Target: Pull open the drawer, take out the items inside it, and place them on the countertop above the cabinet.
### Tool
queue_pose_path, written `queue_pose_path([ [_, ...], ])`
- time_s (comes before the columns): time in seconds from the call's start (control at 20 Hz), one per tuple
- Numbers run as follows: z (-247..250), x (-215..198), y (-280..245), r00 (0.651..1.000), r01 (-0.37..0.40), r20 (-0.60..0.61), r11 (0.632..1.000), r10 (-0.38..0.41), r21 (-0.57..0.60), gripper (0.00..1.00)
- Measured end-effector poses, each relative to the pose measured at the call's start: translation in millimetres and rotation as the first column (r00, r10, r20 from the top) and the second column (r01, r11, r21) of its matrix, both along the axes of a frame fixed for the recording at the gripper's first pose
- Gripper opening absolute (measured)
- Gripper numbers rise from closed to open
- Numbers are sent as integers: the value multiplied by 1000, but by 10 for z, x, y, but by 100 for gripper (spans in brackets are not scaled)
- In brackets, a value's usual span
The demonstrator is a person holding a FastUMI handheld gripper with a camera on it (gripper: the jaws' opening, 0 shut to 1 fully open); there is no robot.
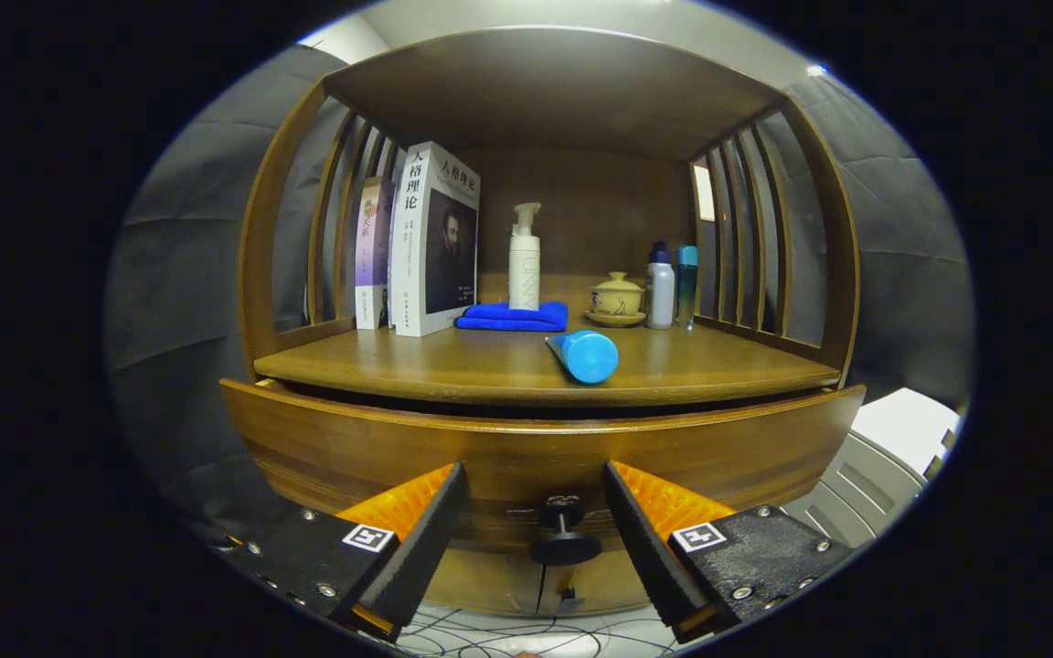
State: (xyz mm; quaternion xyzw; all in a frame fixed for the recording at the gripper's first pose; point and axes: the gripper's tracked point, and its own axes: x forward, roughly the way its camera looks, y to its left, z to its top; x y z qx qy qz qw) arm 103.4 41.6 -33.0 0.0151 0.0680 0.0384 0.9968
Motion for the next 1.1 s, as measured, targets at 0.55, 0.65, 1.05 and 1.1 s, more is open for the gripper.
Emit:
queue_pose_path([
  [0.55,2,219,23,1000,8,20,1000,-8,-1,95],
  [0.65,4,218,29,999,13,37,1000,-13,-8,95],
  [1.05,5,206,55,999,7,40,1000,-7,-5,95],
  [1.1,29,193,78,999,2,42,1000,-2,-13,95],
])
